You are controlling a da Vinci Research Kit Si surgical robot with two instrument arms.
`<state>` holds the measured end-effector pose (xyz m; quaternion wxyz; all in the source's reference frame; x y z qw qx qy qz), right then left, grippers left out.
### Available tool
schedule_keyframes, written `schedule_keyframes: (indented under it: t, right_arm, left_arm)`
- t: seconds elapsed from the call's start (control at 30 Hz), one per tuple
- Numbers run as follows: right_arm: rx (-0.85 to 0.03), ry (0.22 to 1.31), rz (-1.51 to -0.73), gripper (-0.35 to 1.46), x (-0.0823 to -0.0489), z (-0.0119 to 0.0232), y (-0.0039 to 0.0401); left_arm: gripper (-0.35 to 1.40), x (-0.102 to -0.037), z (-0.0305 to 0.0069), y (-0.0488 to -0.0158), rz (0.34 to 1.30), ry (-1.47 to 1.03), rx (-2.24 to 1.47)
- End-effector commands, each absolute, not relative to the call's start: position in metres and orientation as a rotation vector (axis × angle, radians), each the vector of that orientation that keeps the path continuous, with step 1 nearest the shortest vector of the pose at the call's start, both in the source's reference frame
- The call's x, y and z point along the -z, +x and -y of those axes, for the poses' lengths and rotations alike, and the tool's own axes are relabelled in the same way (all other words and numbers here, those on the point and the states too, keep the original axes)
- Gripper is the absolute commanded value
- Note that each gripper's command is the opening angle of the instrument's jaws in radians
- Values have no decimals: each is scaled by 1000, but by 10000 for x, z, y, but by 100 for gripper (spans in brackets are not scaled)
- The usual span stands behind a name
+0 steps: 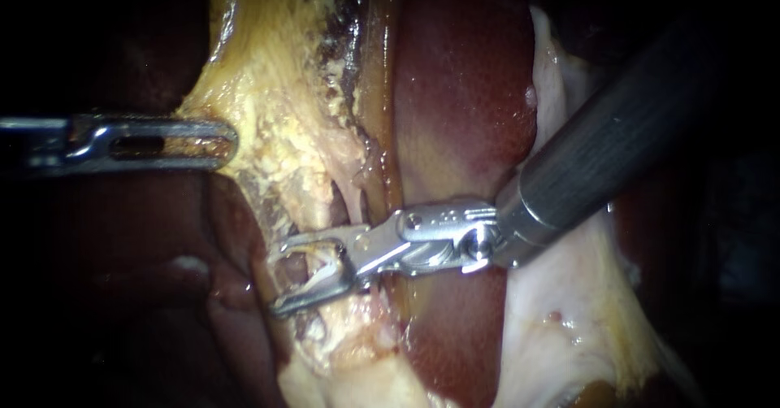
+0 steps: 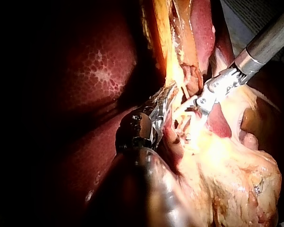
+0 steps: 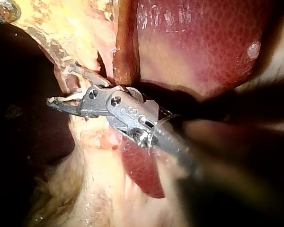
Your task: Clipping second clip left tube
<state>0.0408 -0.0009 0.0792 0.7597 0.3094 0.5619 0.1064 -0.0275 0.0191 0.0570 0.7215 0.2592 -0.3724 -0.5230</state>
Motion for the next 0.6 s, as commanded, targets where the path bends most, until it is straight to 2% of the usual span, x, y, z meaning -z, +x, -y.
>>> schedule_keyframes:
  t: [0.03,0.6]
  right_arm:
    - [-231,674,-1223,51,-792,9,408]
    - [-227,677,-1224,52,-785,13,408]
  left_arm:
    - [-35,-570,-191,-275,823,573,1155]
    - [-35,-567,-195,-270,822,578,1153]
